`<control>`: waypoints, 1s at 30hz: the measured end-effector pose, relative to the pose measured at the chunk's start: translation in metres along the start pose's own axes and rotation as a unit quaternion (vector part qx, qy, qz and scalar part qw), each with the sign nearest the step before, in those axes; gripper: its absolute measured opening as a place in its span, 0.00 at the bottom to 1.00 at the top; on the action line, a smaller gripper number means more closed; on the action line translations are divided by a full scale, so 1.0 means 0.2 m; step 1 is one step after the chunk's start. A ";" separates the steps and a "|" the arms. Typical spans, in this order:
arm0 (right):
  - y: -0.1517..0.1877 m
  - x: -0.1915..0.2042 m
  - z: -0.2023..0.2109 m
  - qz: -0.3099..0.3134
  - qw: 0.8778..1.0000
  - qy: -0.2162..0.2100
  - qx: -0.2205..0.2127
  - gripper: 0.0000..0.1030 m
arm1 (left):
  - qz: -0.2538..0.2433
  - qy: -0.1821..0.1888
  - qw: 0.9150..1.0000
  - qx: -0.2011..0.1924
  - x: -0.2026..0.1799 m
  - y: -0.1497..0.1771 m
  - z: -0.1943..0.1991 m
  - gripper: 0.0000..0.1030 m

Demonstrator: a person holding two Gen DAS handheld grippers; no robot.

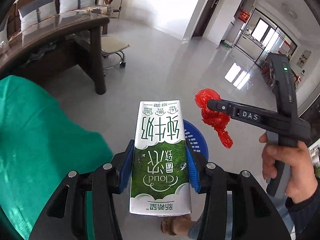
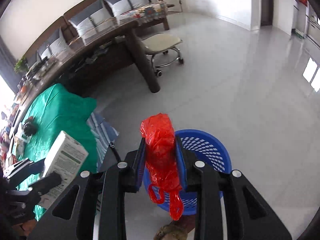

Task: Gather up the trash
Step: 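Carry the carton and red bag to the blue wastebasket and release both, then move both tools back over the table toward the crushed red can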

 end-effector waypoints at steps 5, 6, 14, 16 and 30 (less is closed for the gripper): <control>0.04 -0.13 -0.03 -0.040 0.999 -0.010 -0.003 0.26 | 0.012 0.009 1.000 0.022 -0.03 -0.02 -0.25 0.46; 0.05 -0.15 -0.04 -0.044 0.999 -0.010 -0.002 0.26 | 0.016 0.010 0.999 0.027 -0.03 -0.02 -0.30 0.46; 0.07 -0.24 -0.09 -0.078 0.997 -0.013 0.006 0.26 | 0.027 0.017 0.998 0.047 -0.06 -0.03 -0.51 0.46; 0.08 -0.26 -0.10 -0.090 0.996 -0.014 0.008 0.26 | 0.024 0.017 0.998 0.048 -0.08 -0.02 -0.54 0.46; 0.02 -0.32 -0.03 -0.109 0.994 0.016 -0.028 0.71 | 0.032 0.006 0.999 0.020 -0.08 -0.11 -0.56 0.83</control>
Point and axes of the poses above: each gripper's, at about its wrist camera, not at the fingertips, and z roughly against the way its jaws point, x to its left, y to its underside, the point moved 5 cm from there along -z, roughly the way its jaws point, and after that the axes turned 15 degrees about z, right-handed, at the moved point
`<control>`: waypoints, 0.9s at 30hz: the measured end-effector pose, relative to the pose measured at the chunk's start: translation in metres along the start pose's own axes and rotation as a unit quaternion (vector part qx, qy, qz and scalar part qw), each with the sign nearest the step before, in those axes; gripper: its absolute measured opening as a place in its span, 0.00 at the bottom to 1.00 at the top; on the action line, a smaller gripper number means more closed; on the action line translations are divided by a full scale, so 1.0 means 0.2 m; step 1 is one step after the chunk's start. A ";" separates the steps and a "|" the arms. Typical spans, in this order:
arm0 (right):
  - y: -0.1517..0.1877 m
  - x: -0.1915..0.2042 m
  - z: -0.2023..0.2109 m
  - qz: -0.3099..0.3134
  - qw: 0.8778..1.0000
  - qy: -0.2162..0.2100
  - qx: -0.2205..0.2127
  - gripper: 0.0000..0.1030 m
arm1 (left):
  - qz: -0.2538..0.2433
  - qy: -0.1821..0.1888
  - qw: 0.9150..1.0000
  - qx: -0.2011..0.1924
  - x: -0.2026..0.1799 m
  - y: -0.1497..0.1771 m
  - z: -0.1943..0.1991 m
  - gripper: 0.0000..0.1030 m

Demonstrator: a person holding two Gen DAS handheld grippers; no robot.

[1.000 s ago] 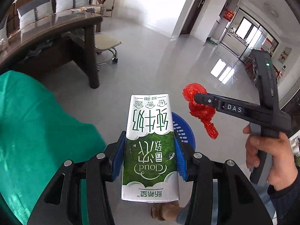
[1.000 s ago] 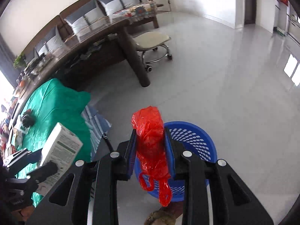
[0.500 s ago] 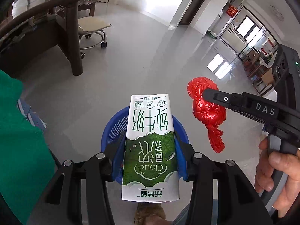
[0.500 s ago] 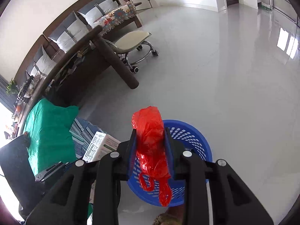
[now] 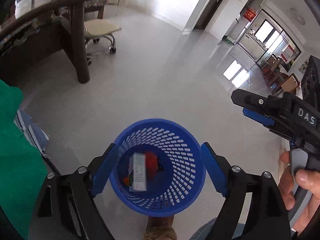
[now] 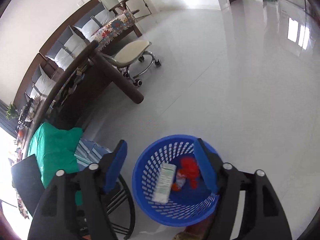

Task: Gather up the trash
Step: 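Move both tools back over the table toward the crushed red can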

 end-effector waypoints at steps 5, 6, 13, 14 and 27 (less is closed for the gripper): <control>-0.10 0.13 0.16 0.070 0.993 0.064 -0.071 0.85 | -0.027 -0.011 0.996 -0.085 -0.03 -0.03 0.34 0.90; -0.12 0.17 0.20 0.087 0.989 0.074 -0.089 0.86 | -0.032 -0.010 0.995 -0.099 -0.03 -0.02 0.42 0.93; -0.15 0.53 0.42 0.174 0.965 0.084 -0.179 0.93 | -0.047 -0.035 0.987 -0.150 0.16 0.15 0.91 0.95; -0.14 0.61 0.44 0.188 0.961 0.081 -0.188 0.95 | -0.046 -0.051 0.986 -0.151 0.22 0.19 0.96 0.95; 0.17 1.66 0.23 0.343 0.927 -0.042 -0.144 0.95 | 0.073 -0.217 0.962 -0.145 1.23 0.58 1.52 0.95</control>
Point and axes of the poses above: each gripper's, at about its wrist camera, not at the fingertips, and z roughly against the way its jaws point, x to its left, y to its underside, the point moved 5 cm from there along -z, roughly the way its jaws point, and after that the axes turned 15 degrees about z, right-handed, at the moved point
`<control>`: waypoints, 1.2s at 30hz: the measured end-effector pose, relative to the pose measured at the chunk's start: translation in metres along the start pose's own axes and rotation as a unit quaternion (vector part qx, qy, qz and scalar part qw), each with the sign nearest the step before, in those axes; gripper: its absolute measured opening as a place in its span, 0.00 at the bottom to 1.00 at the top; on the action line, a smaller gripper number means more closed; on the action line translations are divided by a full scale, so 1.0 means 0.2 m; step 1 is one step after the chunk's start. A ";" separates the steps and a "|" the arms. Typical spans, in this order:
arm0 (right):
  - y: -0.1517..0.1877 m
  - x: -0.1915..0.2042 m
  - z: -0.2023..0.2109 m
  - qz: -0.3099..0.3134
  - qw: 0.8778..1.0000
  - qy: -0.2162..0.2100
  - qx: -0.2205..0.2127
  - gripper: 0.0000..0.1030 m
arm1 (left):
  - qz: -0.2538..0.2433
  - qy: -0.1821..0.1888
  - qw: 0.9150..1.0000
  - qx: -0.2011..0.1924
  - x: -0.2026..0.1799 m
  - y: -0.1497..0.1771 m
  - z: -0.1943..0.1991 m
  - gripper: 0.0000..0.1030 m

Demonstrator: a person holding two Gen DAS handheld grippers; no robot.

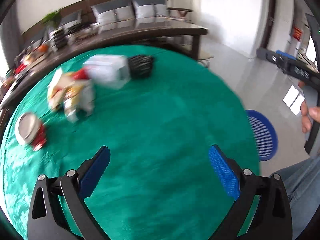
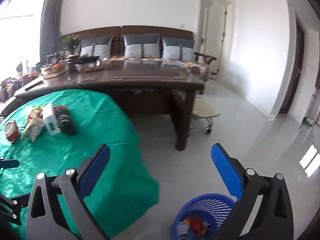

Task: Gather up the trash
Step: 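Move both tools back over the table toward the crushed red can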

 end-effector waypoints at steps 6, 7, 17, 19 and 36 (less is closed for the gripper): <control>-0.05 0.68 -0.10 0.058 0.989 -0.132 0.037 0.96 | 0.050 -0.042 0.998 -0.011 0.38 0.01 0.09 0.95; -0.05 0.75 -0.11 0.071 0.987 -0.139 0.041 0.96 | 0.058 -0.047 0.997 -0.012 0.44 0.01 0.10 0.95; -0.03 1.02 -0.18 0.132 0.977 -0.160 0.058 0.96 | 0.142 -0.081 0.986 -0.040 0.88 -0.04 0.19 0.95; -0.02 1.03 -0.16 0.140 0.976 -0.159 0.057 0.96 | 0.154 -0.079 0.984 -0.051 0.92 -0.09 0.19 0.95; 0.00 1.06 -0.16 0.150 0.972 -0.170 0.058 0.96 | 0.215 -0.089 0.971 -0.045 1.19 -0.29 0.08 0.96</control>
Point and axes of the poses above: each gripper's, at about its wrist camera, not at the fingertips, and z roughly against the way its jaws point, x to its left, y to its underside, the point moved 5 cm from there along -z, roughly the way its jaws point, and after that the axes turned 15 degrees about z, right-handed, at the moved point
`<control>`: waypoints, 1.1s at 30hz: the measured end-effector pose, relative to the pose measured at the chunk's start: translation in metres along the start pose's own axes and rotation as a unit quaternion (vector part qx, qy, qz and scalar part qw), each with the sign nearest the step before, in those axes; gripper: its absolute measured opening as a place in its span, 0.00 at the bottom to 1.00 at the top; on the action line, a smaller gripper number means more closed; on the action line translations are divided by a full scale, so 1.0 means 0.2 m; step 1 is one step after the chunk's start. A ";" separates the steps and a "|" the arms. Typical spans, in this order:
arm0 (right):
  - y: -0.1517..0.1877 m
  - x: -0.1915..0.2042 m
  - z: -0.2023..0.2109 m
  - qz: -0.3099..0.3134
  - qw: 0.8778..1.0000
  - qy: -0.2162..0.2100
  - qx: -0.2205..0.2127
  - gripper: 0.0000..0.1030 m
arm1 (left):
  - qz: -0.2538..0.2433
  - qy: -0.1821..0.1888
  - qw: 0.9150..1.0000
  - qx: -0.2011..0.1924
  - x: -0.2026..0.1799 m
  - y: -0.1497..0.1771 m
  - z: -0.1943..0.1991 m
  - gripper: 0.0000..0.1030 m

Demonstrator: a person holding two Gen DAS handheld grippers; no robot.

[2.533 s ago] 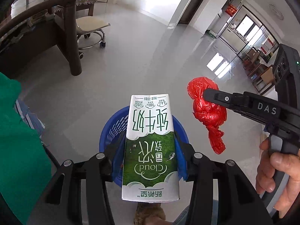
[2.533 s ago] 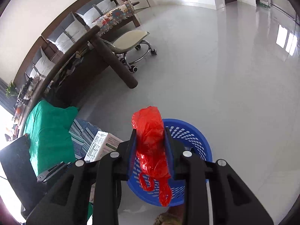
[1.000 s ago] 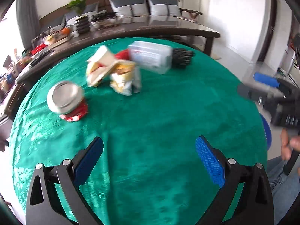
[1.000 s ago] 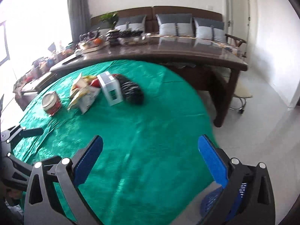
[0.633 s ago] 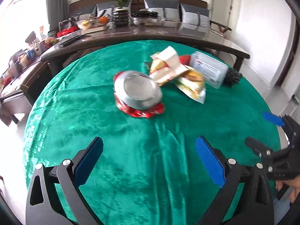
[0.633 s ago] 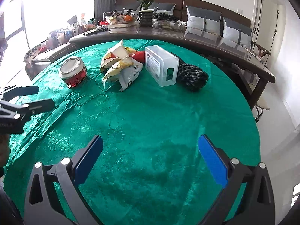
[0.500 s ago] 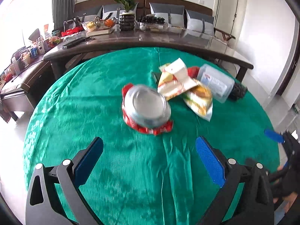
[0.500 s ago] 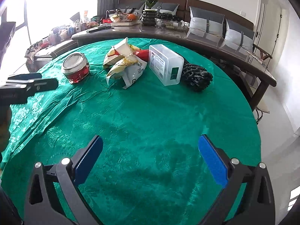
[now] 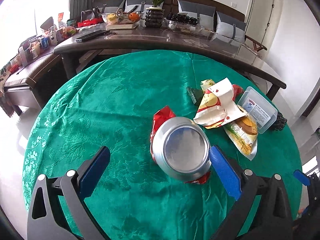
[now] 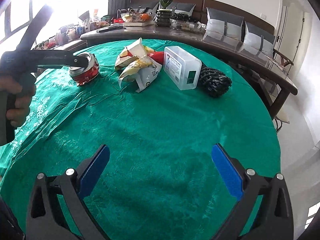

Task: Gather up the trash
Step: 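Move both tools back over the table toward the crushed red can, then grasp the crushed red Coke can with the left tool while the right tool grasps the black mesh nets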

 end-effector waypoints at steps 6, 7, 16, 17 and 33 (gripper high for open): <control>0.00 -0.02 -0.02 -0.014 1.000 -0.003 0.008 0.96 | -0.024 0.009 1.000 -0.002 0.07 0.01 0.07 0.96; 0.00 -0.02 -0.02 -0.013 1.000 -0.003 0.009 0.96 | -0.032 0.016 0.999 0.002 0.06 0.01 0.07 0.96; 0.01 -0.02 0.00 -0.016 1.000 0.006 0.002 0.96 | -0.032 0.024 0.999 0.007 0.07 0.01 0.06 0.96; 0.01 -0.02 0.00 -0.017 1.000 0.005 0.002 0.96 | -0.035 0.033 0.999 0.007 0.07 0.00 0.07 0.96; 0.02 -0.05 0.00 -0.034 0.999 0.012 -0.001 0.96 | -0.080 0.143 0.983 0.079 -0.22 0.06 -0.14 0.49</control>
Point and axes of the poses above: each gripper's, at about its wrist camera, not at the fingertips, and z roughly against the way its jaws point, x to its left, y to its underside, the point moved 5 cm from there along -z, roughly the way its jaws point, and after that the axes turned 15 degrees about z, right-handed, at the moved point
